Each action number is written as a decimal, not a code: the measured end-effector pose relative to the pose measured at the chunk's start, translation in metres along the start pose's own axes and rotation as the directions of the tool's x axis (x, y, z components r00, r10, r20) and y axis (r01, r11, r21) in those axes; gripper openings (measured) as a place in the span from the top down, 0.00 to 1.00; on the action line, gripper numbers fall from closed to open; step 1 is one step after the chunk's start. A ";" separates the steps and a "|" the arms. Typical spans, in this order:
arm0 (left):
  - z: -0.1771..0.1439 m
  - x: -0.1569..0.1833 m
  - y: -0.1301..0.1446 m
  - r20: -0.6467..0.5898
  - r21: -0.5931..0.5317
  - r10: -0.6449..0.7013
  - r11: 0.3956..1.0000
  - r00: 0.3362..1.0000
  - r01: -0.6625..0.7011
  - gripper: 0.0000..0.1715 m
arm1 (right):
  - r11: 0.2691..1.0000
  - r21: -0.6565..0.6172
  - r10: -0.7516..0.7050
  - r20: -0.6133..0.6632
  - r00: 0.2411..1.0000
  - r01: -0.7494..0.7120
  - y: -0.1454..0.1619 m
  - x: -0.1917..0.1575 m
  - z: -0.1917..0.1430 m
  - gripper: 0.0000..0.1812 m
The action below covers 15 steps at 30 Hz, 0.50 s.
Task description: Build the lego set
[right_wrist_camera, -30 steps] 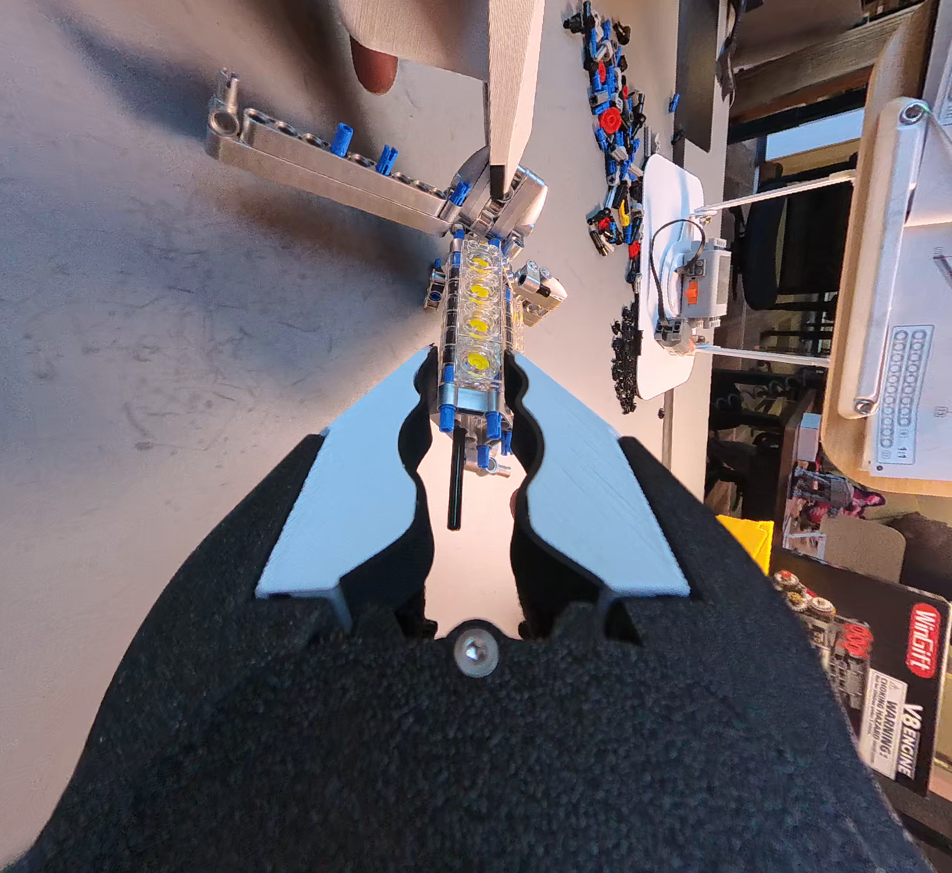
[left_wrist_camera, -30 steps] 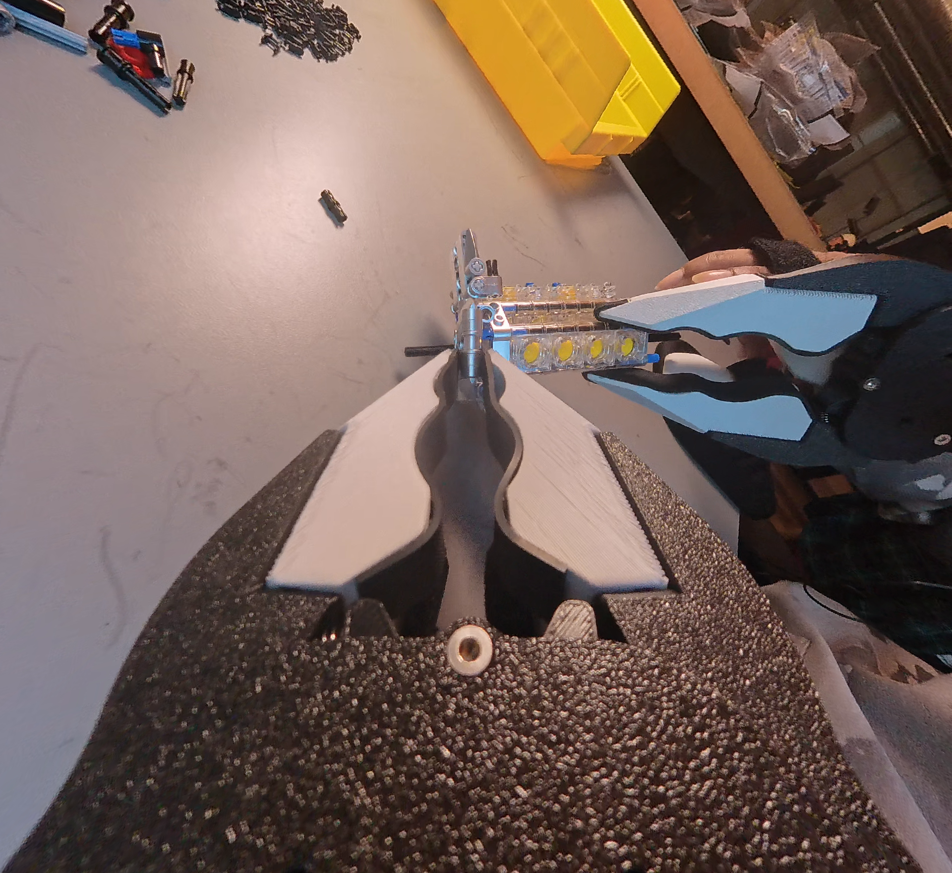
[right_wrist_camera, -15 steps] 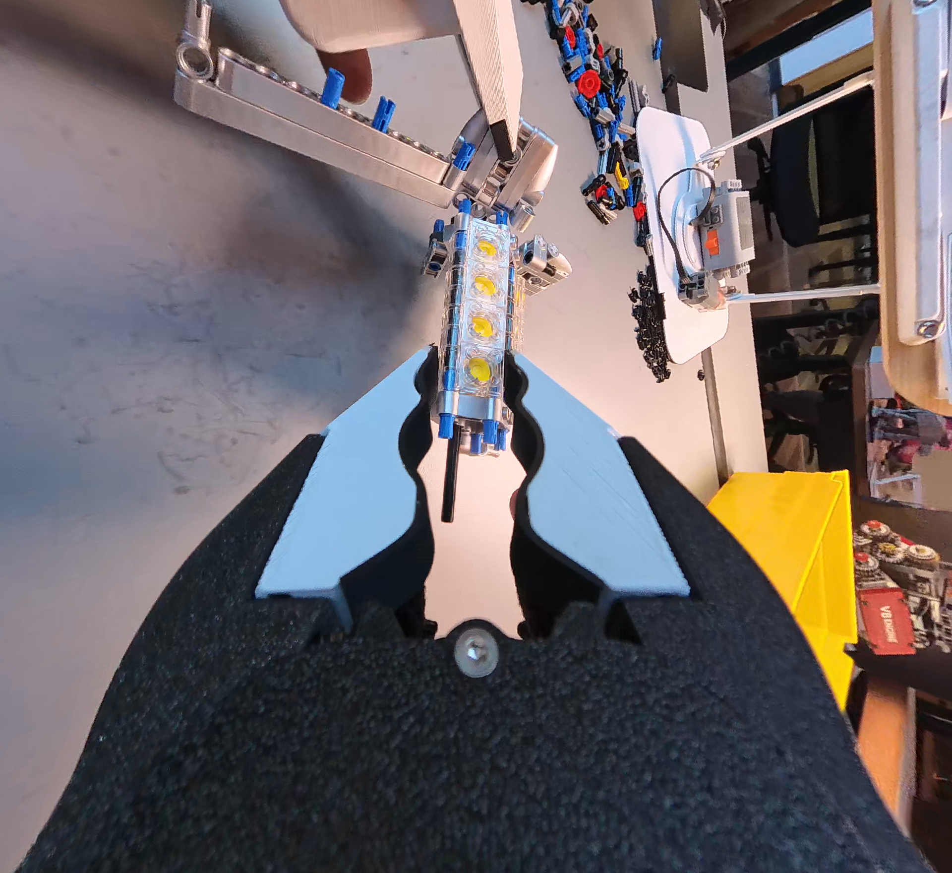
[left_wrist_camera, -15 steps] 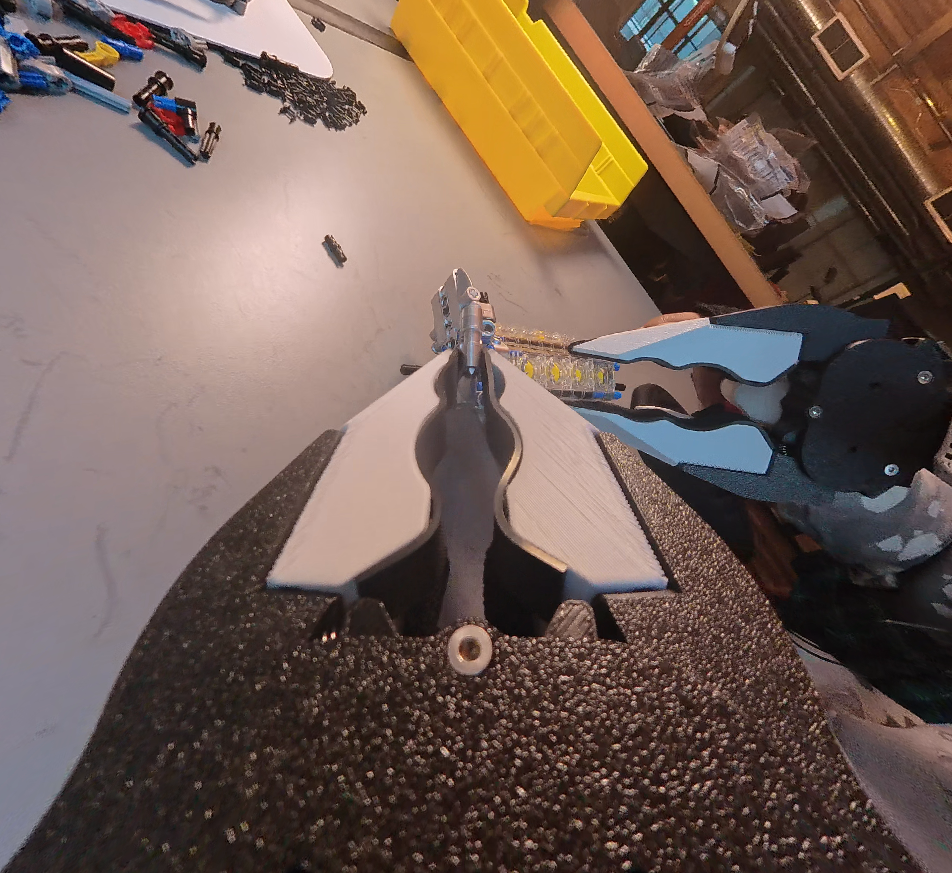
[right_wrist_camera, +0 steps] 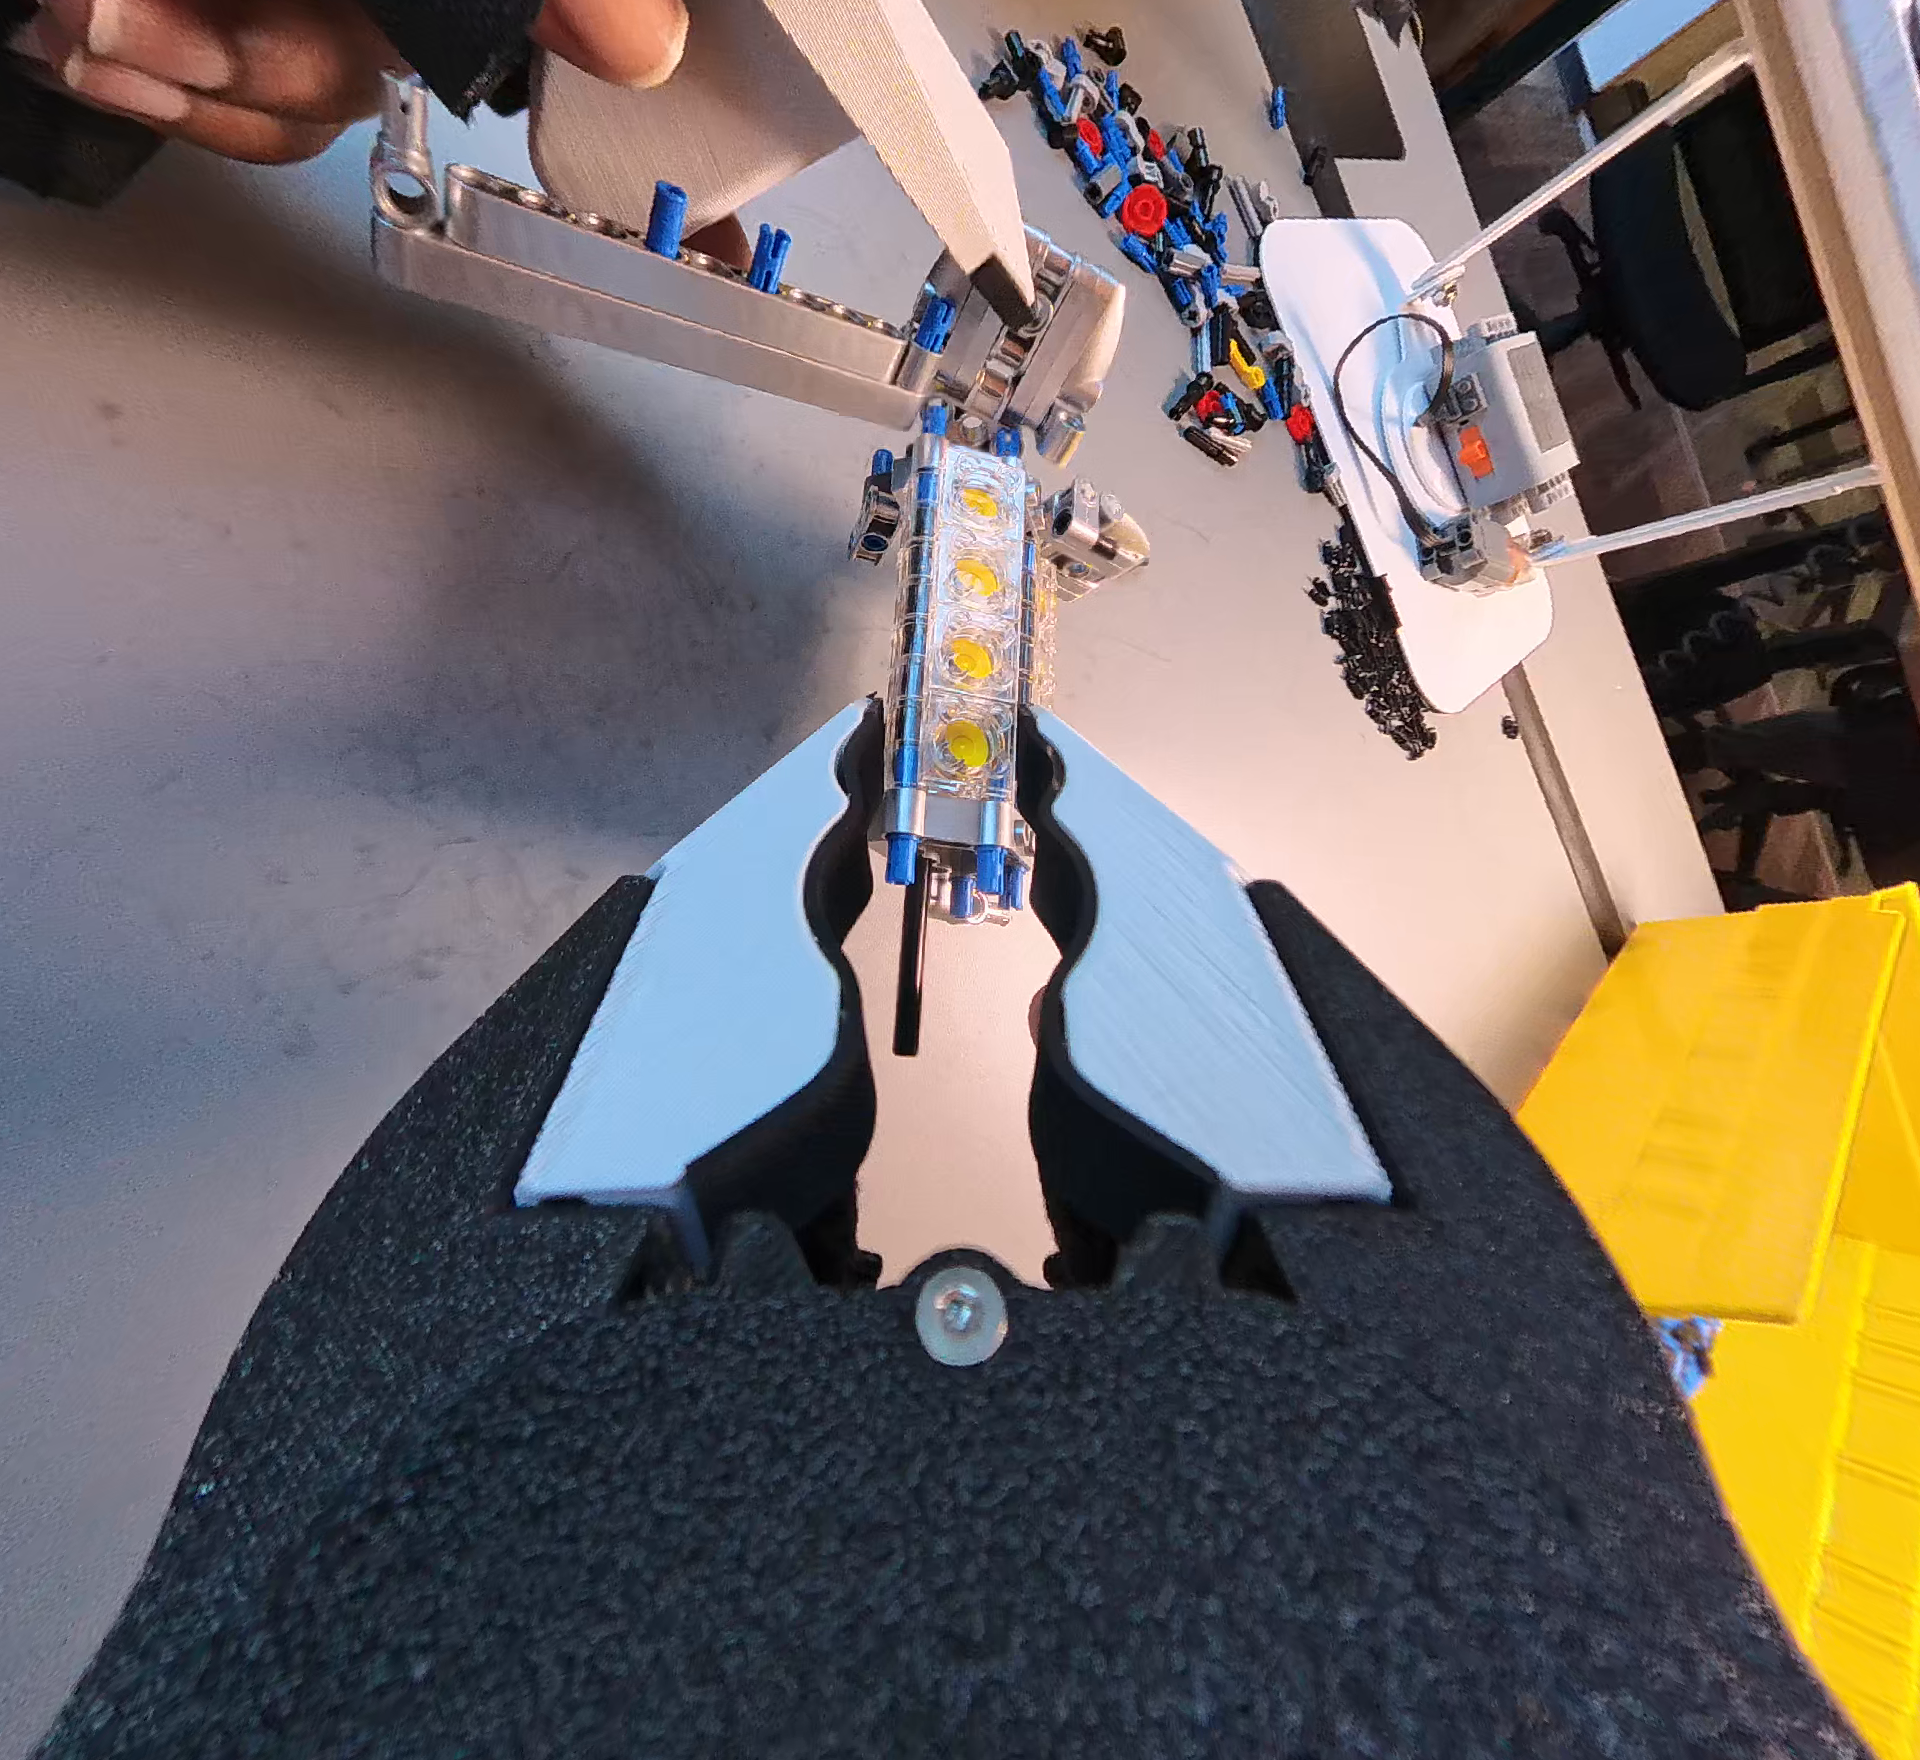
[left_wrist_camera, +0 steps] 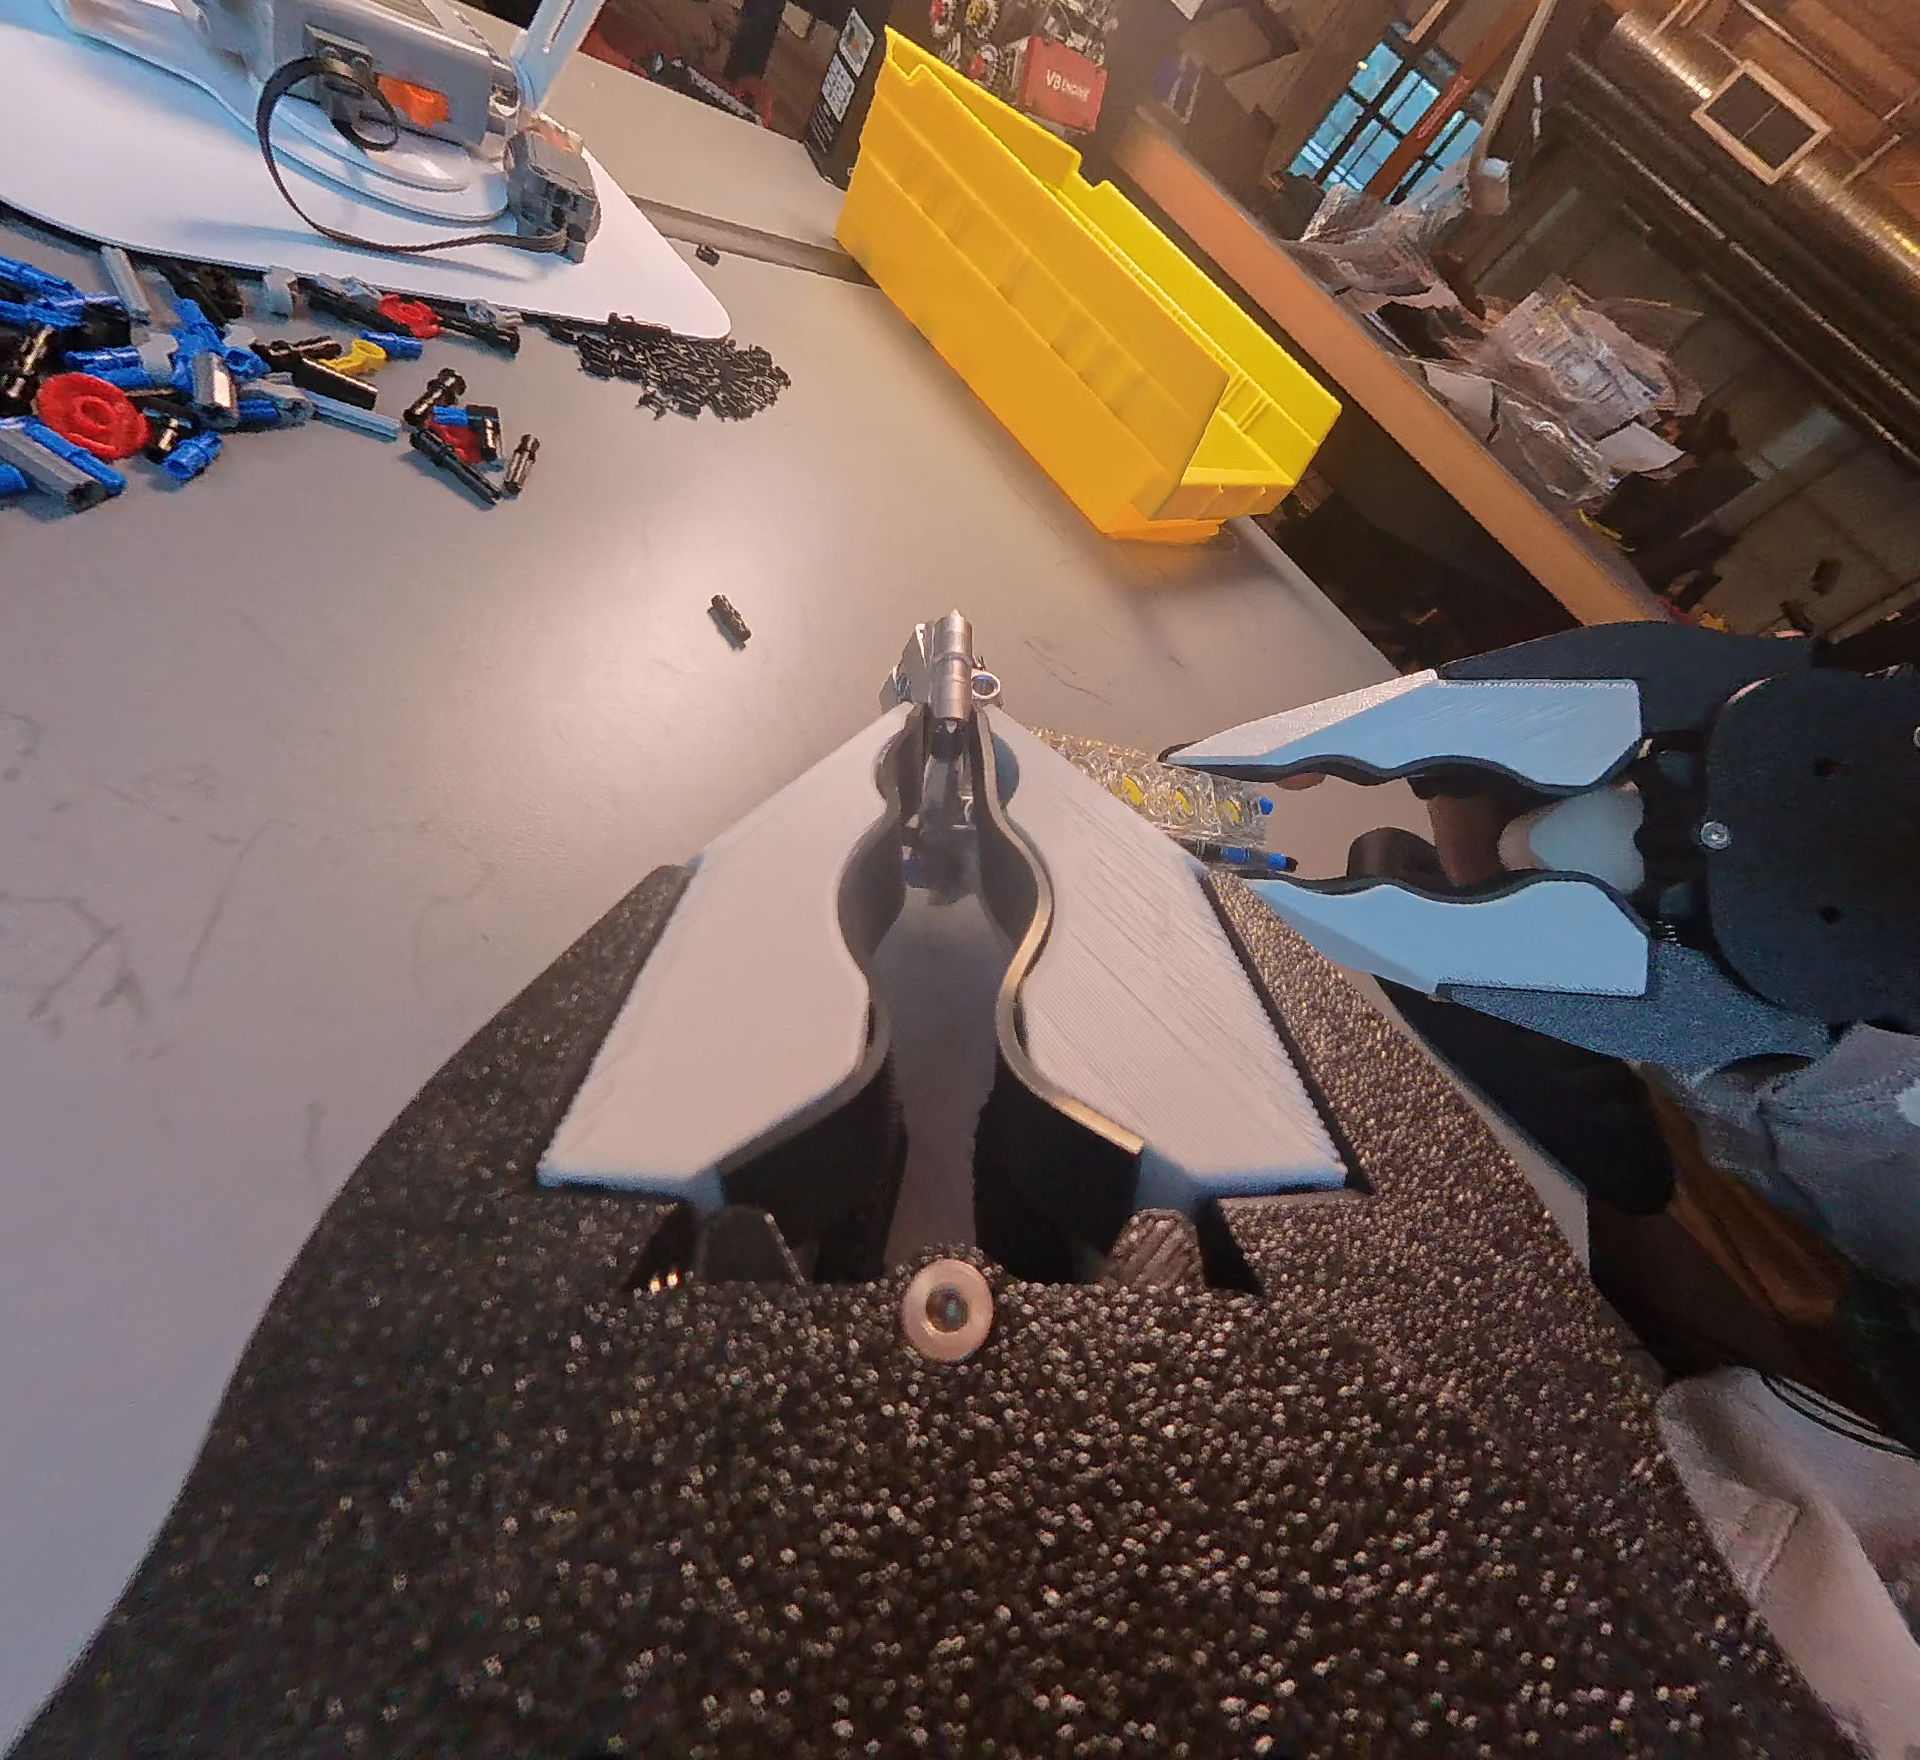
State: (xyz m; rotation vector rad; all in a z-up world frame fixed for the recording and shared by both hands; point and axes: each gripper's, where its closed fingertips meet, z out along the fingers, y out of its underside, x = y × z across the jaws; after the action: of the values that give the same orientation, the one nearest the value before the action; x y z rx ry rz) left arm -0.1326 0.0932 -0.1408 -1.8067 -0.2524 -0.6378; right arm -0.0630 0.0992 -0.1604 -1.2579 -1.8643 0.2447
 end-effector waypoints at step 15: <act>0.000 0.011 0.002 -0.016 0.003 0.090 0.996 0.996 -0.090 0.96 | 0.999 -0.045 -0.030 -0.040 0.999 0.028 0.002 0.003 -0.005 0.87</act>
State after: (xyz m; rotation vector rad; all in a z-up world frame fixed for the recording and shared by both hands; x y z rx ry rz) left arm -0.1230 0.0906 -0.1368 -1.7991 -0.1600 -0.5878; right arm -0.0586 0.1009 -0.1569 -1.2561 -1.8607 0.1611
